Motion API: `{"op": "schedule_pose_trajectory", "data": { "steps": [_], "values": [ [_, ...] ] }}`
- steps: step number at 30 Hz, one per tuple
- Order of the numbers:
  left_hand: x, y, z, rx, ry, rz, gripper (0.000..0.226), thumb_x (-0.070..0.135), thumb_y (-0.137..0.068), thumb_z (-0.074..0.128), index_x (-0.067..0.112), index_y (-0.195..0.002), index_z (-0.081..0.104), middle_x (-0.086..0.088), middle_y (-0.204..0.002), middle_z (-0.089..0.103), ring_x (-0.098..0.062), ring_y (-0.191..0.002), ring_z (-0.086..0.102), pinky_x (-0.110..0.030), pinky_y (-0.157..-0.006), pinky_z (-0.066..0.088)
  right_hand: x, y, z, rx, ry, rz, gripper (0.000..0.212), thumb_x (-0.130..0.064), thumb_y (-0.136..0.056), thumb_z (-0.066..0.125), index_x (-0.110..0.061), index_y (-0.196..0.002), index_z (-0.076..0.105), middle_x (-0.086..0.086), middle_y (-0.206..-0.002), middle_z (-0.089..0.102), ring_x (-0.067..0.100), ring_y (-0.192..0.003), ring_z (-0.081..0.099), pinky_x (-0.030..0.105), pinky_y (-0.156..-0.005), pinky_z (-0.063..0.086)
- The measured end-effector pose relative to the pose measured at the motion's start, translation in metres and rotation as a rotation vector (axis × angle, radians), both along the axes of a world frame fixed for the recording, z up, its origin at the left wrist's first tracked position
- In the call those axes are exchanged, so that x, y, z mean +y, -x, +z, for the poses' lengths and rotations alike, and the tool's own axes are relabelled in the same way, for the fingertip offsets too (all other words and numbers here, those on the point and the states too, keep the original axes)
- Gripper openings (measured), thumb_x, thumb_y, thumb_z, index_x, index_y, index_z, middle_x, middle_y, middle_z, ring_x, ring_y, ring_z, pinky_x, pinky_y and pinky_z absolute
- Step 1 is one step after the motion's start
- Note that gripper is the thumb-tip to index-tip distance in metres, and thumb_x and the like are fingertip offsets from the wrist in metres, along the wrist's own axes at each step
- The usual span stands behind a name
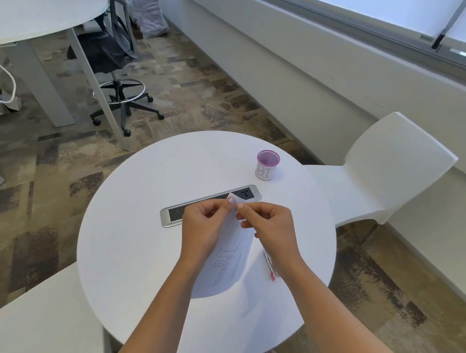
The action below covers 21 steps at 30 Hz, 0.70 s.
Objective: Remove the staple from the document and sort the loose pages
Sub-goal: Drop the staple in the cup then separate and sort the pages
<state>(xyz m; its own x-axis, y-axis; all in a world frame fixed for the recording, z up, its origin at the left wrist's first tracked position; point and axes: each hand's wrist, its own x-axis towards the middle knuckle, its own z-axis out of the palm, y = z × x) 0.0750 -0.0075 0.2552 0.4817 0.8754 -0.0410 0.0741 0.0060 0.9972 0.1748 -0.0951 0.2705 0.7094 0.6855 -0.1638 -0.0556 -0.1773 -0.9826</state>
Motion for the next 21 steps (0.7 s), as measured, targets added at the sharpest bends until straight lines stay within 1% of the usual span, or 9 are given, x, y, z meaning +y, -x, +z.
{"op": "schedule_pose_trajectory", "data": {
  "steps": [2,5,9,11,13,16,17,19,21],
  "values": [
    [0.000,0.000,0.001,0.009,-0.018,-0.028,0.022,0.045,-0.086,0.068,0.030,-0.074,0.079,0.005,-0.075,0.076,-0.009,-0.070,0.062,-0.026,-0.068,0.046,-0.001,-0.003,0.001,0.012,0.013,0.011,0.016,-0.030,-0.083,0.074,-0.015,-0.078,0.077,-0.001,-0.073,0.075,0.005,-0.062,0.066,0.007,-0.052,0.044],
    [0.000,0.000,0.003,0.013,-0.043,-0.048,0.019,0.042,-0.086,0.069,0.032,-0.073,0.079,0.001,-0.075,0.076,-0.010,-0.069,0.058,-0.031,-0.068,0.044,-0.002,-0.008,0.003,0.007,0.032,0.039,0.018,-0.033,-0.082,0.075,-0.017,-0.075,0.076,-0.001,-0.073,0.074,0.001,-0.060,0.062,0.007,-0.051,0.043],
    [0.002,-0.001,0.006,0.044,-0.096,-0.078,0.018,0.045,-0.084,0.069,0.033,-0.073,0.078,0.006,-0.072,0.075,-0.009,-0.068,0.062,-0.033,-0.069,0.048,-0.003,-0.014,0.006,-0.037,0.060,0.091,0.021,-0.037,-0.081,0.075,-0.017,-0.074,0.075,-0.001,-0.073,0.074,-0.002,-0.061,0.060,0.010,-0.056,0.044],
    [0.003,-0.001,0.008,0.069,-0.128,-0.086,0.020,0.049,-0.083,0.068,0.033,-0.074,0.078,0.009,-0.072,0.075,-0.010,-0.069,0.066,-0.034,-0.070,0.051,-0.002,-0.017,0.007,-0.076,0.062,0.104,0.020,-0.035,-0.081,0.074,-0.016,-0.073,0.075,0.000,-0.070,0.074,-0.001,-0.061,0.059,0.016,-0.061,0.045],
    [0.004,-0.002,0.008,0.094,-0.153,-0.090,0.019,0.048,-0.083,0.069,0.033,-0.075,0.078,0.010,-0.073,0.075,-0.013,-0.072,0.068,-0.036,-0.071,0.053,-0.001,-0.020,0.008,-0.109,0.059,0.115,0.019,-0.030,-0.081,0.074,-0.014,-0.072,0.074,0.002,-0.069,0.073,0.003,-0.062,0.059,0.020,-0.063,0.047],
    [0.006,-0.003,0.009,0.107,-0.163,-0.093,0.017,0.045,-0.084,0.071,0.033,-0.075,0.078,0.010,-0.073,0.075,-0.011,-0.072,0.068,-0.035,-0.070,0.053,0.001,-0.022,0.007,-0.152,0.041,0.125,0.018,-0.026,-0.082,0.074,-0.011,-0.073,0.073,0.009,-0.071,0.071,0.006,-0.062,0.057,0.019,-0.062,0.046],
    [0.007,-0.004,0.009,0.104,-0.153,-0.091,0.016,0.045,-0.084,0.071,0.033,-0.075,0.078,0.011,-0.072,0.075,-0.008,-0.070,0.067,-0.034,-0.069,0.052,0.001,-0.022,0.007,-0.176,0.030,0.122,0.018,-0.026,-0.082,0.074,-0.010,-0.073,0.073,0.007,-0.068,0.069,0.003,-0.060,0.055,0.016,-0.061,0.046],
    [0.007,-0.005,0.009,0.085,-0.129,-0.080,0.018,0.046,-0.084,0.071,0.032,-0.076,0.078,0.010,-0.073,0.075,-0.006,-0.069,0.066,-0.031,-0.068,0.050,0.002,-0.021,0.006,-0.245,0.002,0.102,0.017,-0.025,-0.083,0.074,-0.012,-0.072,0.071,-0.006,-0.064,0.066,-0.002,-0.059,0.054,0.010,-0.060,0.045],
    [0.007,-0.007,0.009,0.059,-0.113,-0.060,0.021,0.045,-0.084,0.070,0.027,-0.077,0.079,0.008,-0.072,0.075,-0.006,-0.068,0.065,-0.029,-0.066,0.049,0.004,-0.018,0.003,-0.316,-0.028,0.066,0.016,-0.025,-0.083,0.073,-0.014,-0.071,0.070,-0.009,-0.064,0.066,-0.002,-0.061,0.056,0.010,-0.061,0.045]
  ]
}}
